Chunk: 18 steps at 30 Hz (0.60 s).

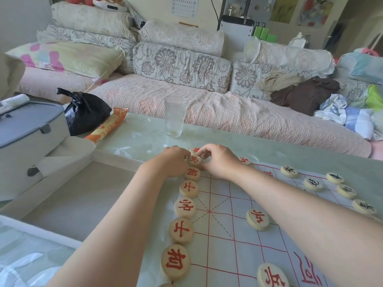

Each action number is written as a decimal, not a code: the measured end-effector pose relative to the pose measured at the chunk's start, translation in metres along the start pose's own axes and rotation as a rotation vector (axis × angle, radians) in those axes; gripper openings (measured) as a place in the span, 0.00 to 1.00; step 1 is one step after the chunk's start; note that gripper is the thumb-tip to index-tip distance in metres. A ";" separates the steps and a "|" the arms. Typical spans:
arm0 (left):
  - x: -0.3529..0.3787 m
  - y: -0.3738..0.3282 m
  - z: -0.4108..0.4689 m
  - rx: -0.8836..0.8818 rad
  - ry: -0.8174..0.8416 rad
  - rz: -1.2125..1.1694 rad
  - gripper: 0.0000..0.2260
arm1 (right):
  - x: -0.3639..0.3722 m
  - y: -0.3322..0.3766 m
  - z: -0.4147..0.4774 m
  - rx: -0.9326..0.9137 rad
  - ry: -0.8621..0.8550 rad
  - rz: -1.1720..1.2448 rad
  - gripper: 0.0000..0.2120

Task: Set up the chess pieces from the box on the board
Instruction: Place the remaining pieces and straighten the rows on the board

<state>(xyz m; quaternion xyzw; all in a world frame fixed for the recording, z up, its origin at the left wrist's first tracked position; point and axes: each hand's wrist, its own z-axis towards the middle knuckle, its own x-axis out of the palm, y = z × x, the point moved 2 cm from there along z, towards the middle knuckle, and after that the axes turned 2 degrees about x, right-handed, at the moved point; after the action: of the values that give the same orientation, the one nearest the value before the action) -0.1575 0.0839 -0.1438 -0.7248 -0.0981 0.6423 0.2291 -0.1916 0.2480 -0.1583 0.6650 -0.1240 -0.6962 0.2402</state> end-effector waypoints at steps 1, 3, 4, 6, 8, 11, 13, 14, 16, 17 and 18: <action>0.000 0.000 0.000 0.001 0.002 -0.016 0.24 | 0.000 0.000 0.000 -0.003 0.001 -0.007 0.13; 0.001 -0.002 -0.002 0.008 0.008 -0.064 0.25 | 0.001 0.001 0.000 -0.001 0.002 -0.016 0.11; 0.000 -0.002 -0.002 0.013 0.011 -0.085 0.25 | 0.000 0.001 -0.001 -0.001 -0.001 -0.020 0.11; 0.000 -0.003 -0.002 0.026 0.021 -0.112 0.25 | -0.002 0.002 -0.003 0.001 -0.005 -0.023 0.14; -0.001 -0.002 -0.001 0.025 0.022 -0.119 0.26 | -0.004 0.001 -0.005 0.008 0.003 -0.030 0.16; 0.000 0.000 -0.001 -0.001 0.001 -0.077 0.26 | -0.005 0.000 -0.005 0.009 0.011 -0.027 0.16; 0.001 0.000 0.000 -0.007 -0.005 -0.058 0.26 | -0.005 0.001 -0.005 -0.002 0.009 -0.030 0.13; 0.002 0.001 0.001 -0.012 -0.002 -0.061 0.27 | -0.004 0.001 -0.005 -0.006 0.009 -0.033 0.12; 0.003 0.002 0.002 -0.026 0.010 -0.065 0.28 | -0.003 0.003 -0.005 -0.001 0.006 -0.039 0.13; 0.003 0.002 0.002 -0.027 0.012 -0.069 0.28 | -0.003 0.003 -0.005 0.008 0.004 -0.039 0.14; 0.003 0.003 0.001 -0.024 0.010 -0.079 0.28 | -0.002 0.004 -0.004 0.014 0.004 -0.038 0.14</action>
<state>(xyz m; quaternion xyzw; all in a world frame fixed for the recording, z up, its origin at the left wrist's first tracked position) -0.1589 0.0832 -0.1481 -0.7263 -0.1331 0.6278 0.2462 -0.1868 0.2468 -0.1549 0.6701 -0.1157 -0.6985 0.2227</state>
